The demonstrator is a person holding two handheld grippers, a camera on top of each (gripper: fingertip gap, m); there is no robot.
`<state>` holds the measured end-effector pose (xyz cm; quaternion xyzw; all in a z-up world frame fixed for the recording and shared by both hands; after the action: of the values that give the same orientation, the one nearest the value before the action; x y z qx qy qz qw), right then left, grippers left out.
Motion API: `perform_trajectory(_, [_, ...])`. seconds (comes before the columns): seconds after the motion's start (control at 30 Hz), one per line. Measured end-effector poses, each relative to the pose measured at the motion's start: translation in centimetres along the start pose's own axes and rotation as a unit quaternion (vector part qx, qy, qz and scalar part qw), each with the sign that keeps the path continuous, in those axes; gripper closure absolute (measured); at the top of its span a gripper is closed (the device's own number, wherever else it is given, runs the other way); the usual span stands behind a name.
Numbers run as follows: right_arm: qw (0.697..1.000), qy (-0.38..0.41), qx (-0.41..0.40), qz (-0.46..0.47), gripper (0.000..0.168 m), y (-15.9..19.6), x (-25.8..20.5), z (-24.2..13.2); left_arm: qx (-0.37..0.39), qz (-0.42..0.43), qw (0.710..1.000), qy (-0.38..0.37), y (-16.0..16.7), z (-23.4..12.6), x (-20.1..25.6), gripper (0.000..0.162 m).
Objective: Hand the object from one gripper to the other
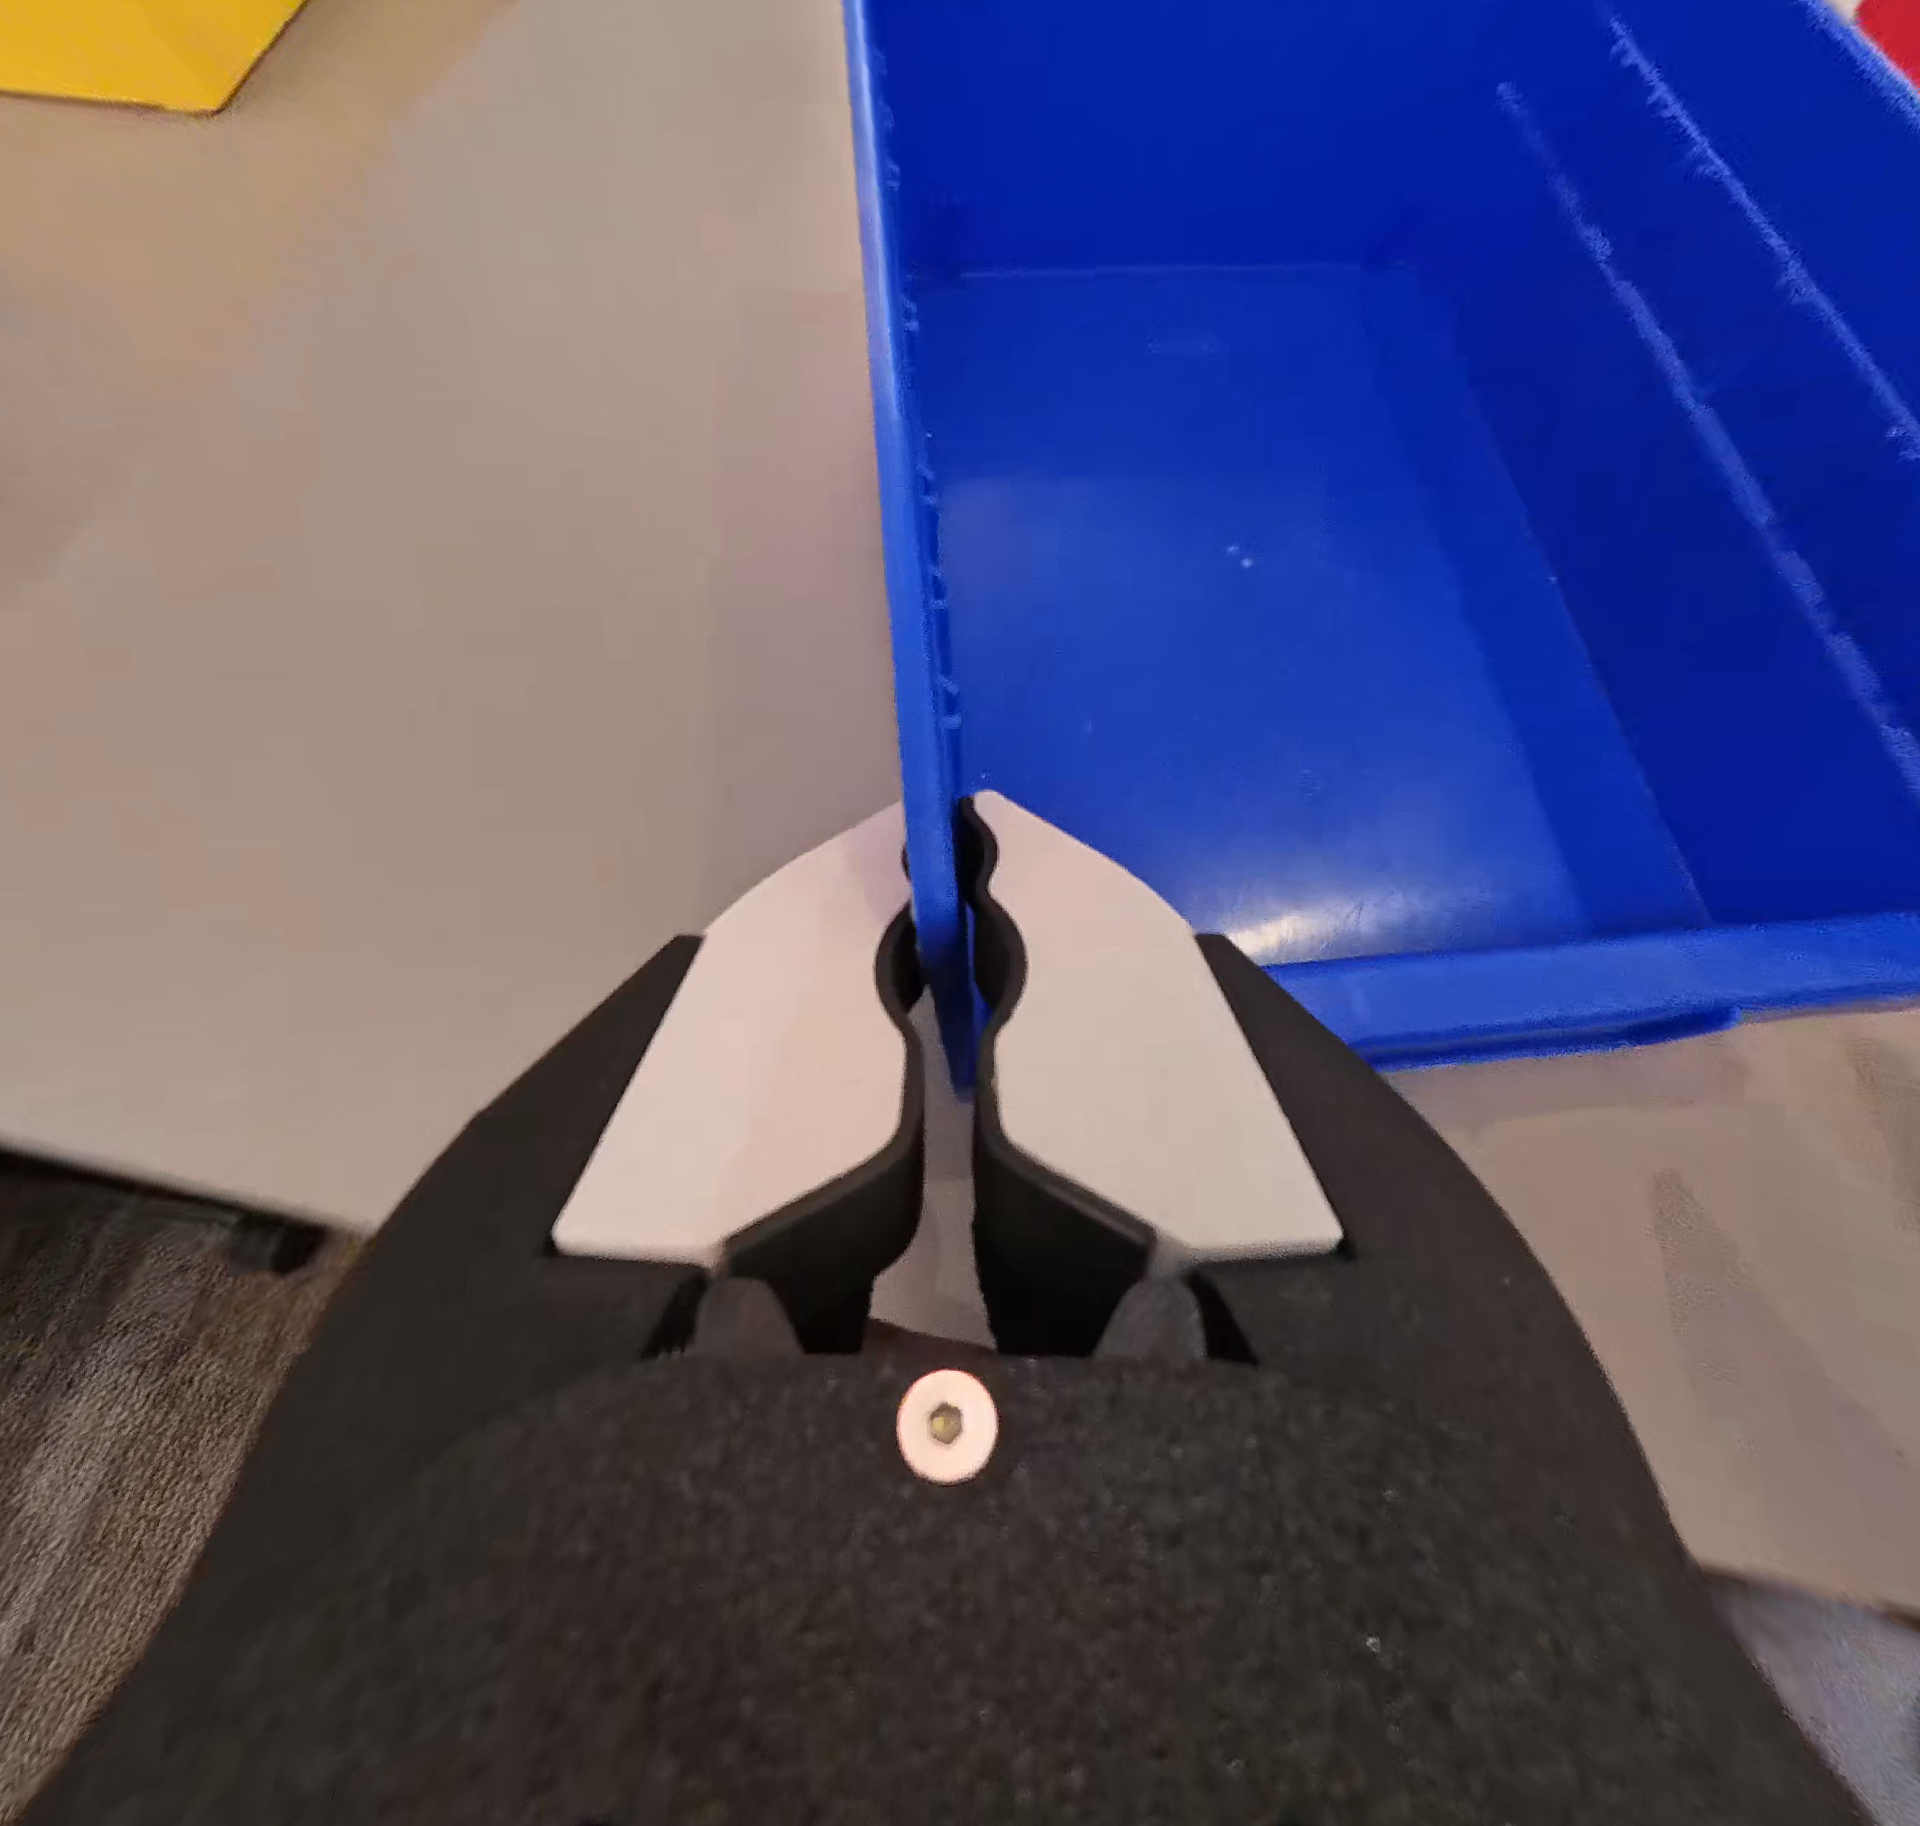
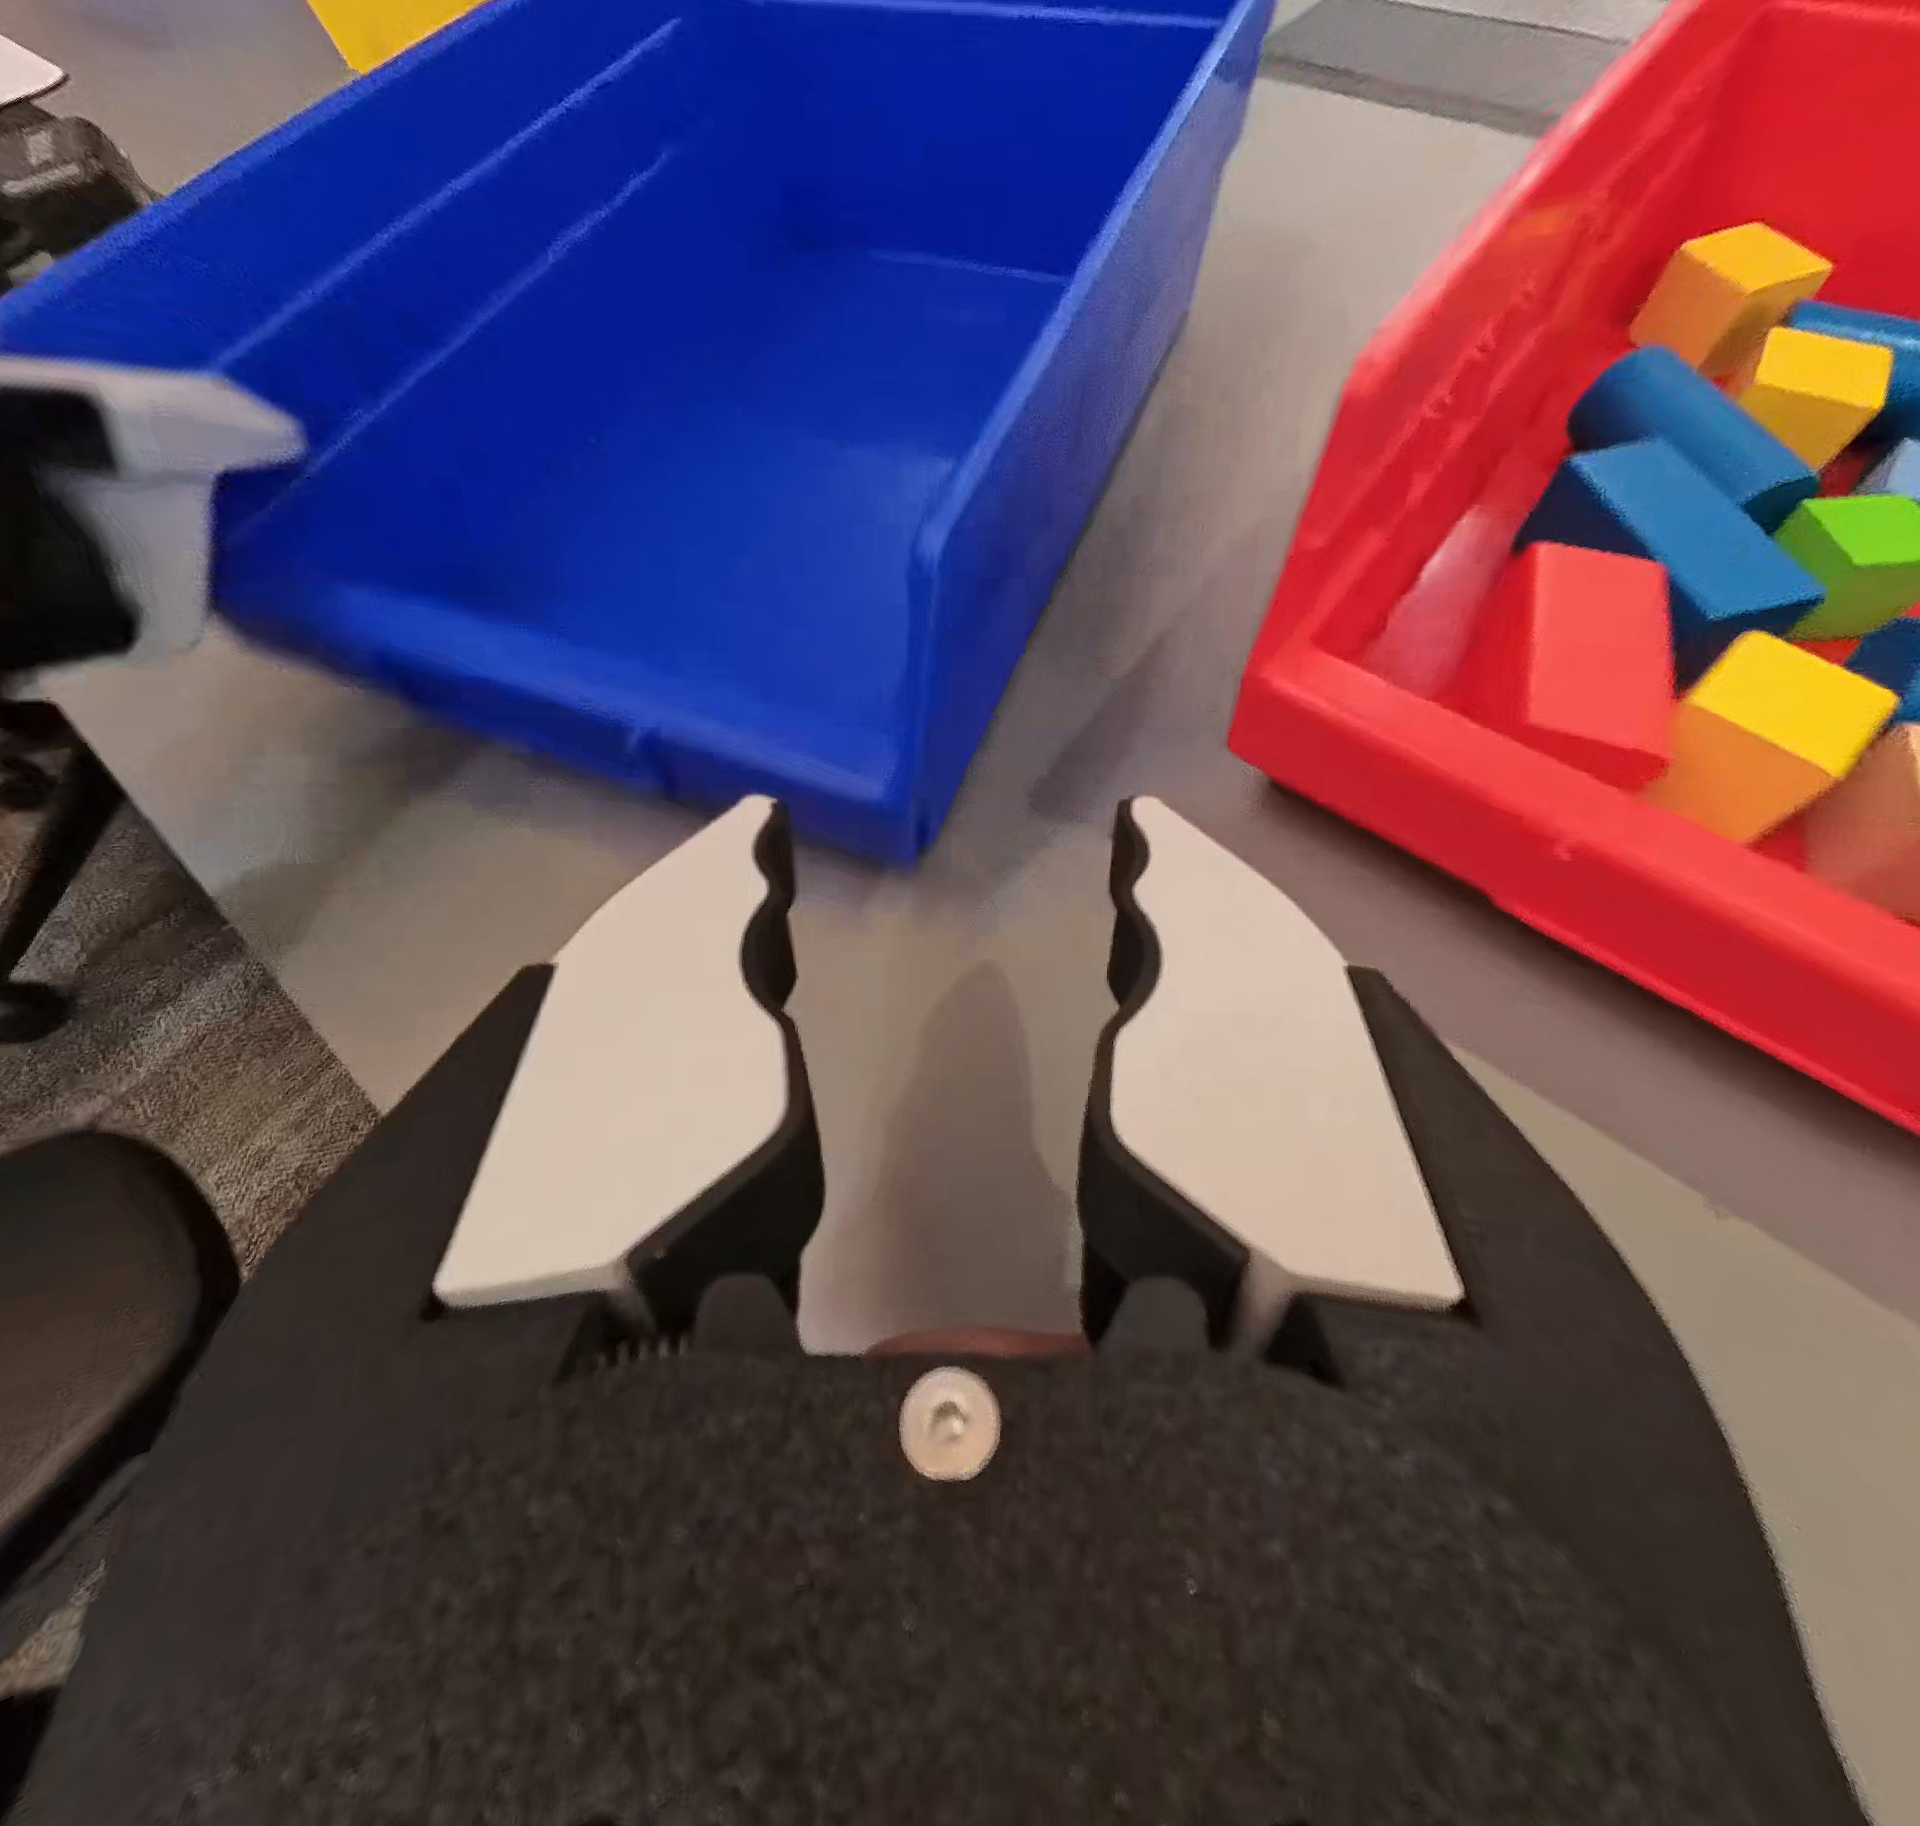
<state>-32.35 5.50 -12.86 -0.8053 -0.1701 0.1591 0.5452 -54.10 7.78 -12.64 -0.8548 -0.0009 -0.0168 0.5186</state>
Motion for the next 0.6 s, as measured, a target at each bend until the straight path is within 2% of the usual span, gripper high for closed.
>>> perform_trajectory(0.07, [1.0, -0.01, -0.005, 0.009, 0.114, -0.4, -1.4, 1.2, 0.001, -0.011, 1.0, 0.004, 1.1, -2.2, 0.0, 0.159])
perform_trajectory(0.1, [1.0, -0.003, -0.015, 0.005, 0.123, -0.2, -1.9, 1.7, 0.003, -0.021, 1.0, 0.009, 1.5, -3.2, 0.1, 0.158])
perform_trajectory(0.13, [0.999, 0.007, -0.034, 0.007, 0.144, 0.3, -2.3, 2.1, 0.008, -0.021, 1.0, 0.009, 1.7, -4.2, 0.2, 0.158])
perform_trajectory(0.17, [0.999, 0.01, -0.042, 0.015, 0.141, 0.3, -2.8, 2.1, 0.016, -0.007, 1.0, -0.005, 1.7, -5.2, 0.1, 0.157])
perform_trajectory(0.2, [0.998, 0.009, -0.054, 0.019, 0.145, 0.3, -3.2, 1.8, 0.028, 0.018, 0.999, -0.025, 1.4, -6.3, -0.2, 0.158])
perform_trajectory(0.23, [0.997, 0.017, -0.068, 0.024, 0.162, 0.3, -3.2, 1.4, 0.047, 0.042, 0.997, -0.041, 0.6, -7.6, -0.4, 0.157])
perform_trajectory(0.27, [0.998, 0.004, -0.059, 0.023, 0.163, -0.2, -3.6, 1.0, 0.066, 0.061, 0.995, -0.046, -0.5, -9.0, -0.4, 0.158])
perform_trajectory(0.33, [1.0, -0.004, -0.02, 0.015, 0.163, -1.9, -4.5, -0.4, 0.104, 0.095, 0.988, -0.063, -3.1, -11.6, -0.2, 0.157])
perform_trajectory(0.43, [0.997, 0.008, 0.081, 0.013, 0.164, -7.2, -4.8, -3.9, 0.19, 0.137, 0.969, -0.08, -8.7, -16.2, 1.4, 0.158])
perform_trajectory(0.6, [0.97, 0.059, 0.235, 0.016, 0.164, -17.9, 0.0, -13.1, 0.337, 0.183, 0.922, -0.047, -19.2, -22.8, 9.5, 0.158])
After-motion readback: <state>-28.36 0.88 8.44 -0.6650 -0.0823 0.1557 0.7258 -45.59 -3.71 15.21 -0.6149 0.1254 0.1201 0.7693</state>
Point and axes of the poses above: each gripper's, where its closed fingertips meet, z out along the fingers, y out of its underside, x = y × z across the jaws, the point moved 2 cm from there along -z, back along the fingers, and after that the axes turned 7 degrees about x, right-handed, at the moved point
